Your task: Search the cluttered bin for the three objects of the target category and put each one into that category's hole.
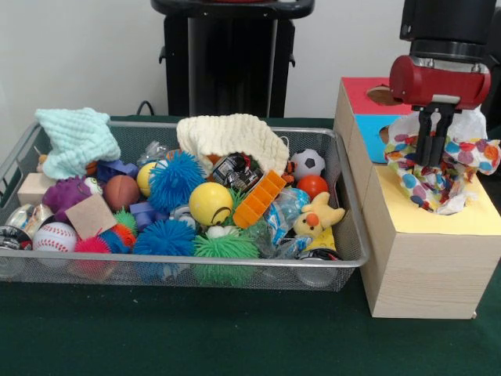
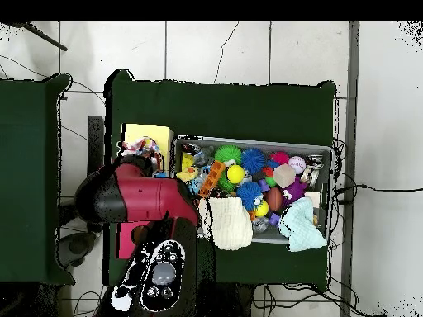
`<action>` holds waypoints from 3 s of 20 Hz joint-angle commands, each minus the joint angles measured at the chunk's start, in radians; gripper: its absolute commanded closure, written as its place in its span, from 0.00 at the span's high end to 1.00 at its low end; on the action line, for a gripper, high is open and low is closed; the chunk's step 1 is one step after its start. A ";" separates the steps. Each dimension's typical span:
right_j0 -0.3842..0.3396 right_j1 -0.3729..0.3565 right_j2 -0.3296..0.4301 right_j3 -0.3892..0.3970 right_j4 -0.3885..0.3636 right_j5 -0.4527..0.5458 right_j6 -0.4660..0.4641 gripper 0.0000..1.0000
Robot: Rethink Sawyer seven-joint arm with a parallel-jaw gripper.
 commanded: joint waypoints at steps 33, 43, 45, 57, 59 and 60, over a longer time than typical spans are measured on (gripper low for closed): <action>0.020 -0.257 -0.027 -0.001 -0.023 0.477 0.125 0.00; 0.031 -0.202 -0.030 0.089 -0.054 0.324 0.177 0.00; 0.028 -0.187 -0.025 0.099 -0.054 0.292 0.180 0.00; 0.018 -0.131 -0.021 0.116 -0.059 0.179 0.165 0.00; 0.017 -0.122 -0.021 0.114 -0.056 0.165 0.166 0.00; 0.017 -0.120 -0.019 0.112 -0.054 0.165 0.164 0.00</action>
